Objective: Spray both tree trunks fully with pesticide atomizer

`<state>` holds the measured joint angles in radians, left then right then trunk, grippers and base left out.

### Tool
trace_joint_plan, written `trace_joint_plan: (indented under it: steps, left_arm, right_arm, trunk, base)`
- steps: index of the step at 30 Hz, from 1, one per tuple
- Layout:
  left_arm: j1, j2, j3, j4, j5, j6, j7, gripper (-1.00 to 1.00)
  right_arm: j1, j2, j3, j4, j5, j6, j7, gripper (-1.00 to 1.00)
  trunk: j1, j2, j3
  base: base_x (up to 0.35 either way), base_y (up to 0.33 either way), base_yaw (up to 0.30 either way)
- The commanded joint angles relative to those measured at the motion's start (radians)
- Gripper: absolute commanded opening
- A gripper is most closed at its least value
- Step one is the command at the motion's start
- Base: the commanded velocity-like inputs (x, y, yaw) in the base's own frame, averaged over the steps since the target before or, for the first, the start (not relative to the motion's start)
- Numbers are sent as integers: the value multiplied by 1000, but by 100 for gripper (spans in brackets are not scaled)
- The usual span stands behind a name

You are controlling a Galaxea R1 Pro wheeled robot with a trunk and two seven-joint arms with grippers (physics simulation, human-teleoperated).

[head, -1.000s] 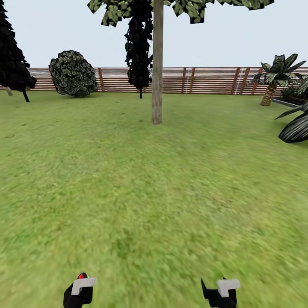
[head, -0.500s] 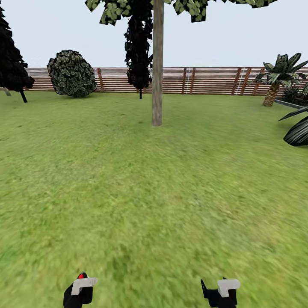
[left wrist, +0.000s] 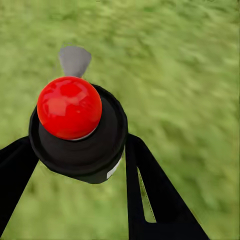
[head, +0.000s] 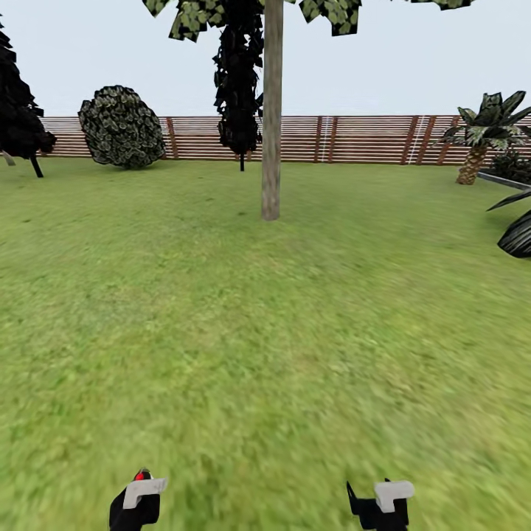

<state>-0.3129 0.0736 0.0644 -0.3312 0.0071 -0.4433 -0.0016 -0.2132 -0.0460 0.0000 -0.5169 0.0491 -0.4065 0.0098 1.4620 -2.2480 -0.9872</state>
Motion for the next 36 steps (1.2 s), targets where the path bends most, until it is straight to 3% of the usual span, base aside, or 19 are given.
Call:
trace_joint_plan:
  steps: [1,36]
  left_arm:
    - [0,0,0,0,0,0,0,-100]
    - [0,0,0,0,0,0,0,-100]
  right_arm:
    - [0,0,0,0,0,0,0,100]
    - [0,0,0,-2,0,0,1,100]
  trunk:
    - [0,0,0]
    - [0,0,0]
  base:
    - [339,0,0]
    - [339,0,0]
